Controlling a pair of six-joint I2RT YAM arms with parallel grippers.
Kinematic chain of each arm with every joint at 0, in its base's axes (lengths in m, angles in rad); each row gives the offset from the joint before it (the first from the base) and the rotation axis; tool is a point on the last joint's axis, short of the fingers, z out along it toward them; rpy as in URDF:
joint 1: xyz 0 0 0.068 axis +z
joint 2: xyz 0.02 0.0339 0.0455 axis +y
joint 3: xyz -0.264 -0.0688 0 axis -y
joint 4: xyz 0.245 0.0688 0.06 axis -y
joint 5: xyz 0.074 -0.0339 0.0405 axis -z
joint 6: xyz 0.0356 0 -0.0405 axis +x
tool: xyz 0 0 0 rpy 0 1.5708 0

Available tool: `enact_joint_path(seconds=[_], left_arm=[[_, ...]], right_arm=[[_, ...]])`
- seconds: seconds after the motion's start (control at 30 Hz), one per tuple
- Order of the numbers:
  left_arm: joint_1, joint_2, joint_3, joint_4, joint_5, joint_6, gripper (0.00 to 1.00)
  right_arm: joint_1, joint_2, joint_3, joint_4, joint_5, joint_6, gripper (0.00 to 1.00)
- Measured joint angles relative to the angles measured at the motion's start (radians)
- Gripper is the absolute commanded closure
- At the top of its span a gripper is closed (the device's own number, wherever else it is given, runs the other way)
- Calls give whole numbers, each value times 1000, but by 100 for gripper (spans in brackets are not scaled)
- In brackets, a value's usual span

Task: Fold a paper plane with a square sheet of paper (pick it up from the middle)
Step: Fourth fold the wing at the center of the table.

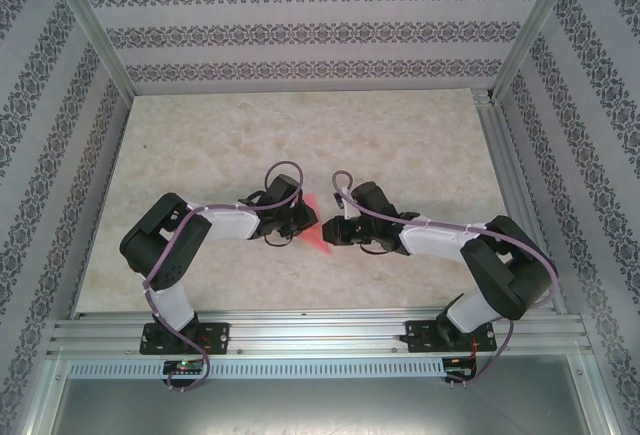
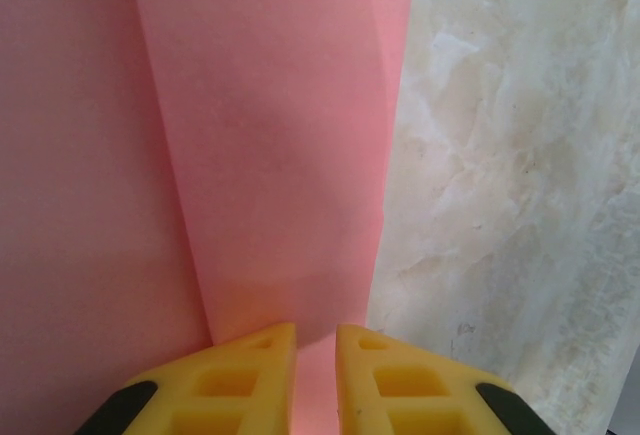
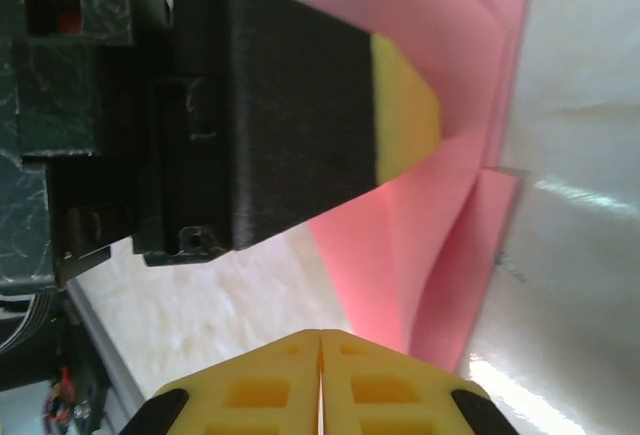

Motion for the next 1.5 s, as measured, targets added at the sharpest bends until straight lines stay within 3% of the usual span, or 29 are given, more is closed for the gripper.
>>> enact_joint_path(seconds=[0.87,1.27,1.5], left_arm=[[0,2,7,-9,8,22,81],[0,4,7,-9,11,26,81],[0,4,7,-9,11,29,81]], right_arm=[[-27,189,-19,134,-117,62,89],[-35,193,-23,146,-136,58,89],[-13,85,-2,-1,-99,22,87]])
